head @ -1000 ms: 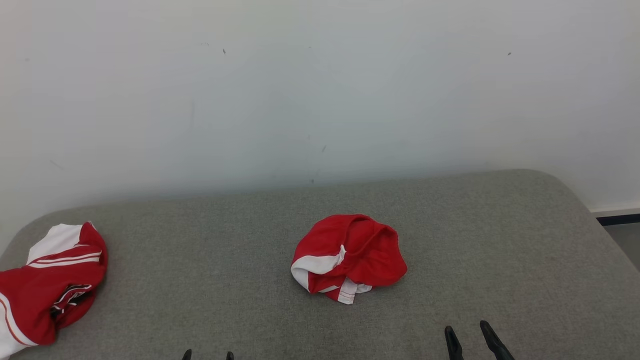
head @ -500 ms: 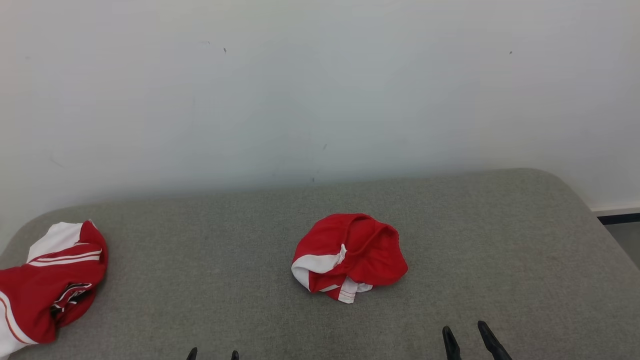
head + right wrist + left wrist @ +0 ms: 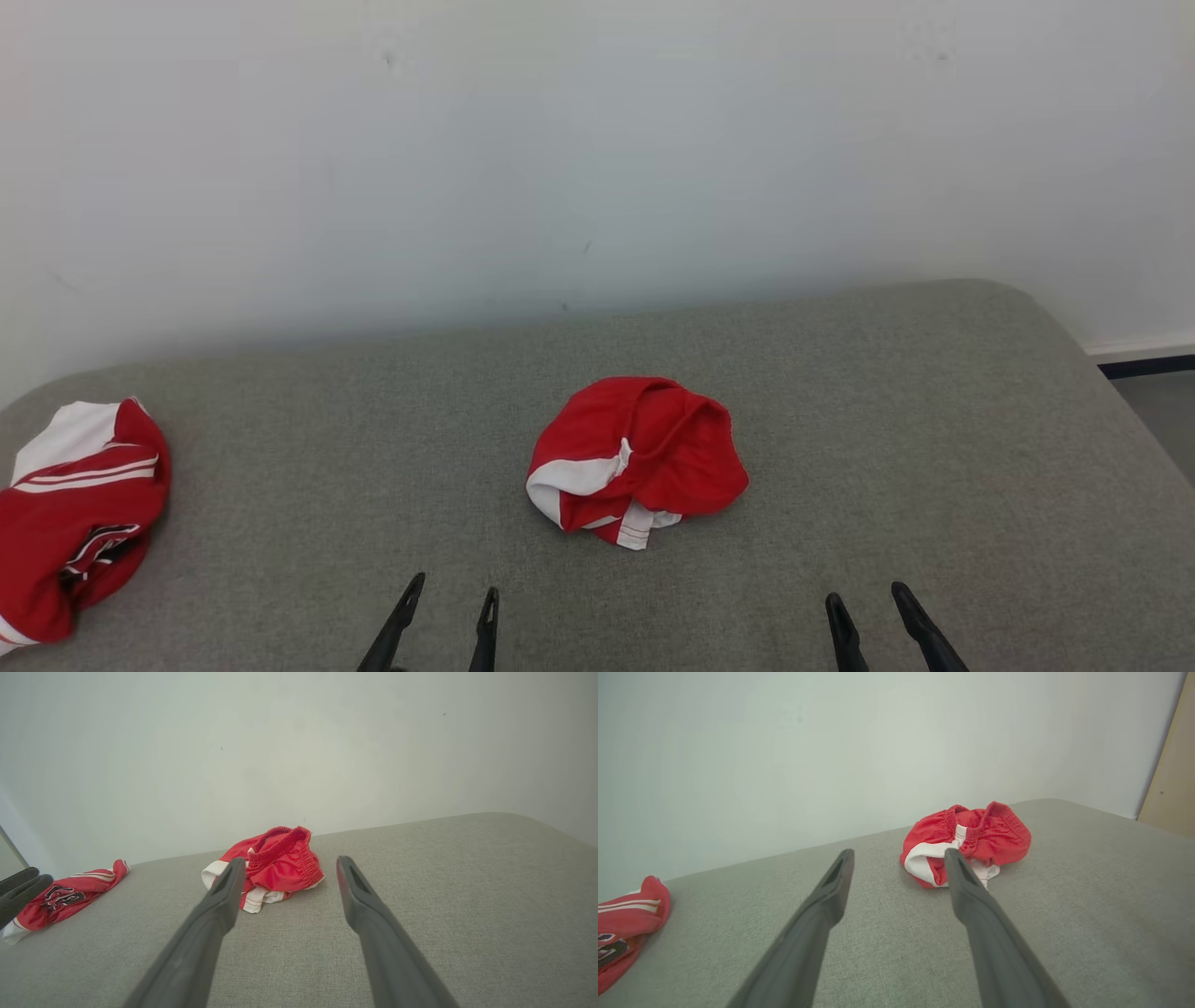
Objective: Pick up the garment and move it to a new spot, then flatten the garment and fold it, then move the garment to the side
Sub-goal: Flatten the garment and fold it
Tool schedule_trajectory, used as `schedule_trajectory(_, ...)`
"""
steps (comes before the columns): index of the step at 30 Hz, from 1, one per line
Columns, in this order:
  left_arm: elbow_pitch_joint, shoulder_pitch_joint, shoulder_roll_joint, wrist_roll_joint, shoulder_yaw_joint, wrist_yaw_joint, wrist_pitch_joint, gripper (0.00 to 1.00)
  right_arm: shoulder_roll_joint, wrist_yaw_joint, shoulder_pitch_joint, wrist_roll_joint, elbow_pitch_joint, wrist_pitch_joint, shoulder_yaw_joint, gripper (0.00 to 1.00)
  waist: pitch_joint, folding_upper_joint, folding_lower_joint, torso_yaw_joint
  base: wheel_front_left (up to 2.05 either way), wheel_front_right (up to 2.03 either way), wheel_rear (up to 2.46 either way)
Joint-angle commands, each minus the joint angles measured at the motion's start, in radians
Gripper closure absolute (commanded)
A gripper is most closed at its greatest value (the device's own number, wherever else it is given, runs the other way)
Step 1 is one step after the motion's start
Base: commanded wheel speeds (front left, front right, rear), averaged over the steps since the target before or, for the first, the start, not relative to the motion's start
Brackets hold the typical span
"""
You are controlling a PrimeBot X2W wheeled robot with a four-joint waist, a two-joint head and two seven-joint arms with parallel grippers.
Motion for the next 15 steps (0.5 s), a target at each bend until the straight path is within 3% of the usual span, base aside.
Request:
schedule_trajectory(1,0.026,-0.043,-0.003,-0.002,-0.013,-0.012,-0.002,0.00,-0.009,0.003,-0.013,0.004,-0.001,-0.001,0.004,0.00,0.022,-0.0001,0.0000,-0.014,0.00,0.00,0.00)
schedule_trajectory(15,0.226,-0.320,-0.005,-0.053,-0.152,-0.049,-0.002,0.00,-0.047,0.003,-0.062,0.014,-0.007,-0.001,0.010,0.00,0.149,-0.0001,0.0000,-0.072,0.00,0.00,0.00)
